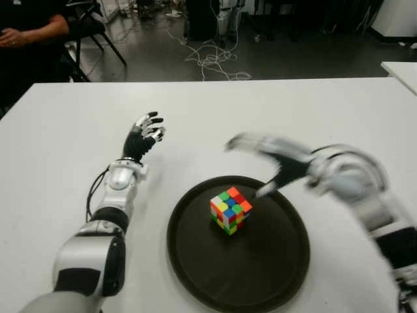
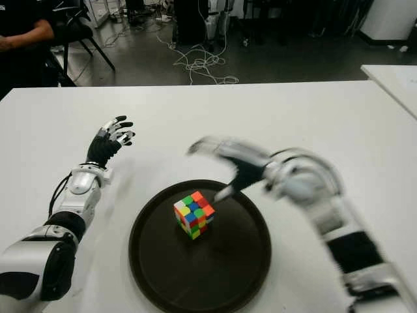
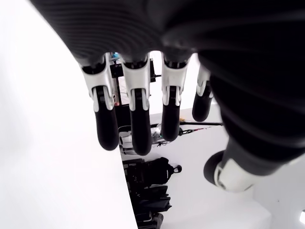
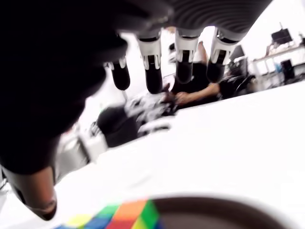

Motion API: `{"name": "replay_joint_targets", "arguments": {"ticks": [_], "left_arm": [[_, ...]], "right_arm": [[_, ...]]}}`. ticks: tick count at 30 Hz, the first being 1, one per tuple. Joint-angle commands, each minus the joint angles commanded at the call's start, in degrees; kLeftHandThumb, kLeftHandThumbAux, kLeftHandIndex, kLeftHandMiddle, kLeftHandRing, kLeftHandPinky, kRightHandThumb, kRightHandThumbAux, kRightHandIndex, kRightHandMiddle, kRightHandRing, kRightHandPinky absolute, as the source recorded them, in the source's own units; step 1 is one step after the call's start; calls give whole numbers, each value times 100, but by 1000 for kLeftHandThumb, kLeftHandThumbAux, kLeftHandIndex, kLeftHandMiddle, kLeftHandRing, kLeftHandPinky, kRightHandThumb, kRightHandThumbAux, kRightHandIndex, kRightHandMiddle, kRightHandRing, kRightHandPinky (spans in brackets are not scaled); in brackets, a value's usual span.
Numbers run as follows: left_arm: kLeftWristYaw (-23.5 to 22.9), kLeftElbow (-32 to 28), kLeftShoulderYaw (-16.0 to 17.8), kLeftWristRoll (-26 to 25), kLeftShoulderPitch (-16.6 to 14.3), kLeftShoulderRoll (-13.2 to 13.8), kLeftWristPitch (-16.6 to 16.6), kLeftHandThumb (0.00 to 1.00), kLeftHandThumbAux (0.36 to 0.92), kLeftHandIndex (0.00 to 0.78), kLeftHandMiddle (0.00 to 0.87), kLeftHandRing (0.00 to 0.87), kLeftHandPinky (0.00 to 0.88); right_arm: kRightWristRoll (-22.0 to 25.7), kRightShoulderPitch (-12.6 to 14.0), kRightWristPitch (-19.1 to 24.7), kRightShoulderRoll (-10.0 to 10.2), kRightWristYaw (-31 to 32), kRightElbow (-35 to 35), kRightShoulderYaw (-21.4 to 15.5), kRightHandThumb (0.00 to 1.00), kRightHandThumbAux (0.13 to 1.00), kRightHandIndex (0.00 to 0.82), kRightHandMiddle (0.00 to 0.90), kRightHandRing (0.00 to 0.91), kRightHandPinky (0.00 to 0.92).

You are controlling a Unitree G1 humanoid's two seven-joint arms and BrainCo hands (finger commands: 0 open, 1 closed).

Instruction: Pick up the Rubik's Cube and put it in the plate

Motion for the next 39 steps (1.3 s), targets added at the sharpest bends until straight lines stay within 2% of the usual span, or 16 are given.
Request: {"name": "replay_joint_targets", "arguments": {"ticks": [3, 5, 9, 10, 11, 12, 13, 15, 17, 20, 21, 23, 30, 34, 39], "left_arm": [[-10, -1, -8, 7, 0, -1, -18, 220, 674, 182, 231, 281, 346], [-7, -3, -16, 15, 1, -2, -39, 218, 679, 187, 230, 281, 350], [3, -5, -29, 22, 1, -4, -53, 217, 684, 194, 231, 281, 352], [11, -8, -35, 26, 3, -2, -55, 216, 685, 197, 232, 281, 349], [17, -9, -39, 29, 4, -1, -56, 213, 684, 197, 231, 281, 348], [23, -8, -39, 27, 1, 3, -45, 212, 684, 198, 230, 281, 348], [27, -6, -38, 26, -2, 5, -36, 210, 677, 195, 231, 282, 348], [31, -2, -35, 22, -6, 9, -19, 209, 672, 193, 230, 282, 349], [33, 1, -34, 21, -9, 10, -9, 208, 667, 190, 229, 283, 350], [41, 22, -35, 25, -29, 14, 66, 207, 661, 180, 227, 282, 353], [40, 25, -35, 25, -32, 14, 78, 207, 659, 176, 226, 283, 354], [27, 29, -34, 20, -34, 16, 88, 207, 655, 173, 226, 283, 358], [1, 21, -41, 19, -5, 14, 45, 206, 654, 167, 225, 283, 364], [36, 8, -41, 21, 3, 7, 47, 204, 656, 174, 225, 284, 362], [52, 0, -33, 12, 4, 2, 55, 202, 659, 176, 225, 285, 364]], "right_arm": [[65, 25, 160, 145, -316, -147, -265, 0, 689, 0, 0, 0, 0], [69, 184, 106, 574, -1043, -116, -522, 0, 715, 0, 0, 0, 0], [196, 230, -42, 1003, -1785, 117, -752, 0, 753, 0, 19, 11, 11], [360, 189, -117, 1251, -2043, 235, -850, 0, 766, 7, 40, 29, 26], [468, 158, -170, 1417, -2214, 313, -911, 0, 790, 35, 79, 69, 75], [638, 202, -225, 1703, -2424, 367, -953, 0, 799, 45, 93, 83, 93], [738, 239, -265, 1886, -2550, 399, -973, 30, 828, 96, 157, 153, 182], [832, 306, -327, 2097, -2699, 459, -991, 56, 843, 127, 196, 196, 234], [860, 333, -378, 2191, -2778, 520, -1010, 83, 852, 151, 224, 226, 269], [773, -328, -771, 1920, -3320, 2835, -1345, 104, 852, 186, 263, 269, 308], [714, -485, -804, 1851, -3460, 3324, -1381, 108, 851, 201, 278, 283, 320], [566, -645, -650, 1834, -3733, 3820, -1330, 109, 851, 217, 295, 301, 336], [629, -774, -317, 2147, -4380, 4769, -1279, 66, 827, 241, 328, 340, 371], [723, -741, -24, 2349, -4701, 4580, -1331, 54, 825, 261, 338, 345, 357], [652, -764, -17, 2351, -4970, 4491, -1289, 39, 826, 274, 343, 346, 347]]}}
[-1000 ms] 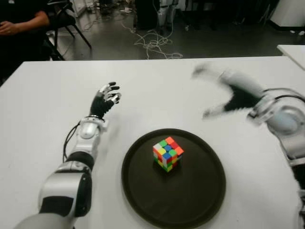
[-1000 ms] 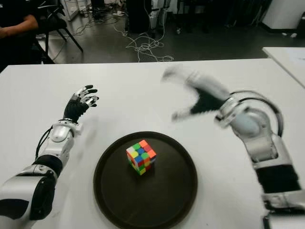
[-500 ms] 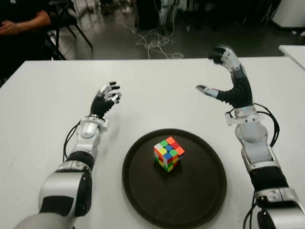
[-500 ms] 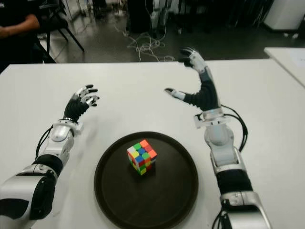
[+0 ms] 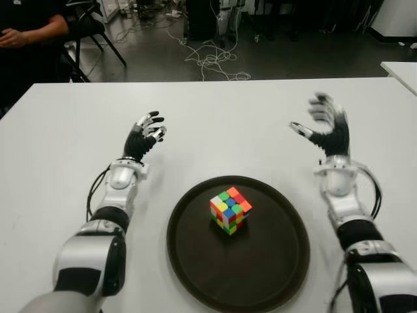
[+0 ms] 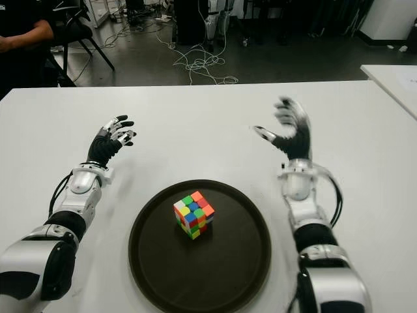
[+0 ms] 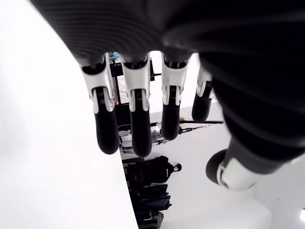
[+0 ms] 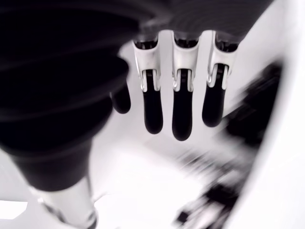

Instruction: Pick up the Rubik's Cube and put it in the plate

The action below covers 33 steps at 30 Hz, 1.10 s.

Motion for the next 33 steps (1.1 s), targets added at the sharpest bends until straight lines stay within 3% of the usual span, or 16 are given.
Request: {"name": "replay_joint_targets", "arguments": {"ticks": [12, 24, 33], "left_arm": [[-45, -10, 5, -10, 38, 14, -46, 204, 664, 174, 228, 283, 367], [-135, -34, -6, -8, 72, 59, -85, 190, 663, 171, 234, 285, 360], [-129, -30, -10, -4, 84, 61, -67, 196, 669, 173, 232, 283, 359]], "right_arm": [[-247, 124, -509, -124, -216, 303, 182, 40, 784, 244, 318, 319, 334], [-180, 114, -559, -126, 17, 438, 195, 73, 790, 196, 276, 293, 314], [-308, 119, -533, -151, -31, 470, 284, 32, 786, 198, 278, 291, 308]]}}
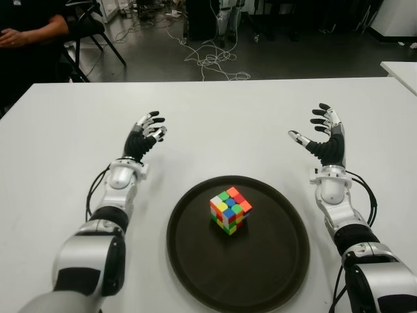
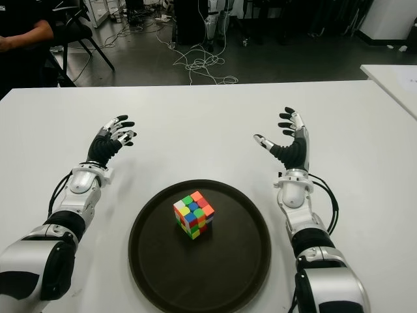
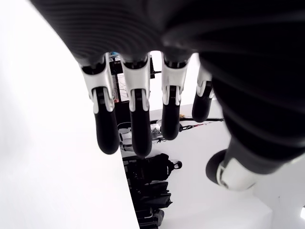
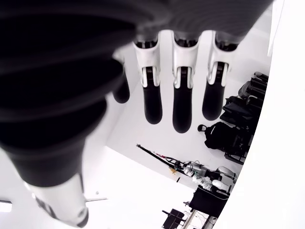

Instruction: Pick up the Rubik's Cube and put it in the plate

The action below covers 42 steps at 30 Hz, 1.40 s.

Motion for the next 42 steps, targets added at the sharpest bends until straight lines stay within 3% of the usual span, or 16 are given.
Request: {"name": "replay_joint_targets", "arguments": {"ticks": [12, 24, 42], "left_arm": [[-99, -3, 14, -20, -2, 22, 16, 193, 656, 168, 220, 274, 350], [-133, 13, 9, -8, -15, 29, 76, 209, 632, 185, 256, 292, 359], [-103, -2, -21, 8, -6, 24, 108, 201, 666, 202, 260, 291, 353]], "right_arm": [[-66, -86, -308, -66, 59, 244, 91, 65, 810, 216, 280, 297, 320], [184, -134, -654, -40, 439, 472, -3, 59, 784, 221, 287, 304, 322], [630, -186, -524, -12, 1221, 575, -136, 8, 741, 207, 284, 311, 335]]}}
